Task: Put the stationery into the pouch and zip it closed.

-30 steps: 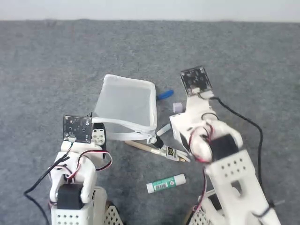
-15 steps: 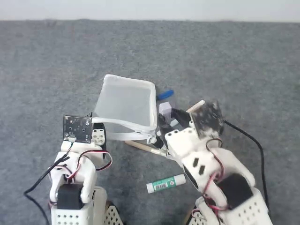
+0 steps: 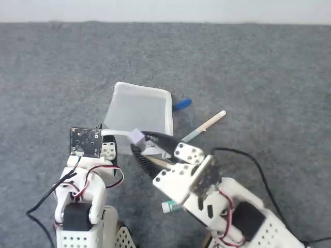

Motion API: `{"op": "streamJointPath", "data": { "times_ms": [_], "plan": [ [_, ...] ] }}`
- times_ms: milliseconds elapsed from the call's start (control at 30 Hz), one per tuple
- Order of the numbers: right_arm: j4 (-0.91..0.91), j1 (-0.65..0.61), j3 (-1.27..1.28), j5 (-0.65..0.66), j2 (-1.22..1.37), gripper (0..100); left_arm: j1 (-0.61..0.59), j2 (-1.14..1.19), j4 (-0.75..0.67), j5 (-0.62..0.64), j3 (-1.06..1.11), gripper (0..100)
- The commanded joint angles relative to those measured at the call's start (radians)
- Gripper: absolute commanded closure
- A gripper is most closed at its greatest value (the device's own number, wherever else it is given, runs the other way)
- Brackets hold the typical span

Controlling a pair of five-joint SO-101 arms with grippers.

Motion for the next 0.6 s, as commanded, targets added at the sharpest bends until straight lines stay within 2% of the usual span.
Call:
{"op": "streamJointPath", "data": {
  "times_ms": [0, 233, 567],
  "plan": [
    [-0.127, -0.019, 0.058, 0.026, -0.013, 99.2, -0.005, -0.021, 0.002, 0.005, -0.051, 99],
    [-0.39, -0.013, 0.262, 0.029, -0.012, 99.2, -0.005, -0.021, 0.002, 0.005, -0.051, 99],
    [-0.576, 0.073, 0.387, 0.025, -0.012, 99.2, -0.005, -0.021, -0.002, 0.008, -0.051, 99]
  ]
}}
